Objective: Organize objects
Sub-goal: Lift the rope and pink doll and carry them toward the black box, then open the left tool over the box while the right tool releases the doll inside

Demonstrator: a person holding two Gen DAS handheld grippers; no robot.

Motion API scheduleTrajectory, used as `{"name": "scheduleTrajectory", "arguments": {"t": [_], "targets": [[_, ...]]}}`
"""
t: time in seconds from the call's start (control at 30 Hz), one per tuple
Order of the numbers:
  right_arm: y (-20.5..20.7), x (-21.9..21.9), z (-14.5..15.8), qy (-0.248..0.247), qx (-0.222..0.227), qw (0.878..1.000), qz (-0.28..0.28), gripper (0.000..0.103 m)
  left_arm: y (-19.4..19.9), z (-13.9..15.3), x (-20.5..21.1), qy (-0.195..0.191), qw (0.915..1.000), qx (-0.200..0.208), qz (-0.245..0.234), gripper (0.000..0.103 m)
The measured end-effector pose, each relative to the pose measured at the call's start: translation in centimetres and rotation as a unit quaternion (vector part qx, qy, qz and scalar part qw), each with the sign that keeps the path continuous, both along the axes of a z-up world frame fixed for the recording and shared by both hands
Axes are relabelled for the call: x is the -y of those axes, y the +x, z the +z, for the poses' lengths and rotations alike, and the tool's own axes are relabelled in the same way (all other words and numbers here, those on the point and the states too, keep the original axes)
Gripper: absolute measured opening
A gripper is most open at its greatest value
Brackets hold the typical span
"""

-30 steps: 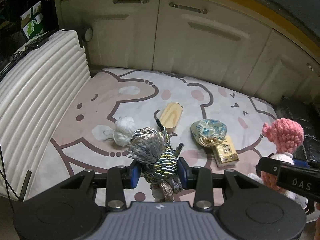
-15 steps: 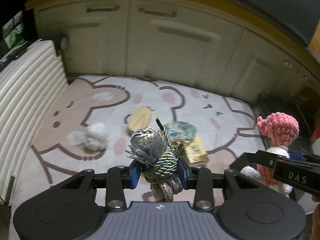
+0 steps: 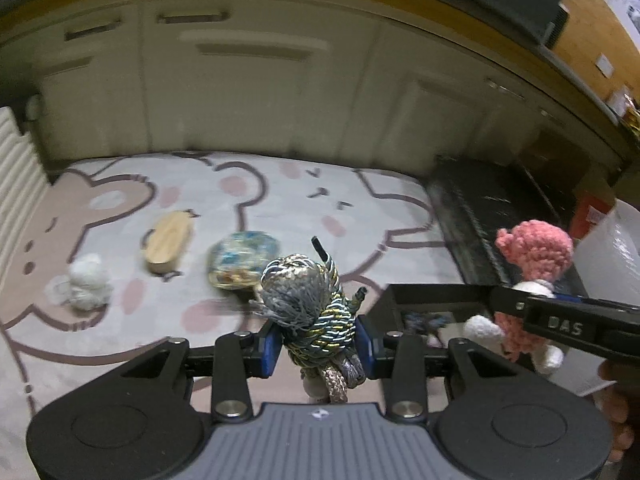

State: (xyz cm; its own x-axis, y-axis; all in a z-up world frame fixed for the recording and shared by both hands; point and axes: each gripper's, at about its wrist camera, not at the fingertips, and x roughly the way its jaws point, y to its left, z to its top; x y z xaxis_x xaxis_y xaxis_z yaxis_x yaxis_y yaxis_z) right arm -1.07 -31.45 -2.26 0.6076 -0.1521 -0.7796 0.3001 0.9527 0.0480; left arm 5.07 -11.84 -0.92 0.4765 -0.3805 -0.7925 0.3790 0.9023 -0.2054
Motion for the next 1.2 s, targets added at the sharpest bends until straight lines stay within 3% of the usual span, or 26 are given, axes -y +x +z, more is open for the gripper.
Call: {"name": "scheduleTrajectory", "arguments": {"t": [0.53,0.7,0.77,0.87,1.03,1.2], "targets": [[1.4,4.2,-5.7,-0.01,-0.081,0.997,-0.012,0.05,-1.1,-1.7,6.0,0.003,0.9957,-0.027,-0.089,0.04],[1.9,5.2,-6.9,0.01,-0.087,0.996,-0.01,0.051,-1.0,-2.5,7.3,0.003,0.9937,-0.04,-0.104,0.04],[2.0,5.4,-7.2,0.019,-0.085,0.996,-0.012,0.054,-0.9,-2.9,7.7,0.005,0.9927,-0.046,-0.111,0.04],[2.0,5.8,-7.0,0.012,-0.084,0.996,-0.024,0.067,-0.9,-3.3,8.7,0.012,0.99,-0.048,-0.132,0.04],[1.4,6.7,-6.3,0.034,-0.069,0.996,-0.046,0.068,-1.6,-4.0,10.8,0.04,0.9785,-0.024,-0.201,0.04],[0.5,8.2,-6.4,0.061,-0.065,0.992,-0.085,0.068,-2.9,-5.1,12.7,0.086,0.9561,0.009,-0.28,0.04]]}}
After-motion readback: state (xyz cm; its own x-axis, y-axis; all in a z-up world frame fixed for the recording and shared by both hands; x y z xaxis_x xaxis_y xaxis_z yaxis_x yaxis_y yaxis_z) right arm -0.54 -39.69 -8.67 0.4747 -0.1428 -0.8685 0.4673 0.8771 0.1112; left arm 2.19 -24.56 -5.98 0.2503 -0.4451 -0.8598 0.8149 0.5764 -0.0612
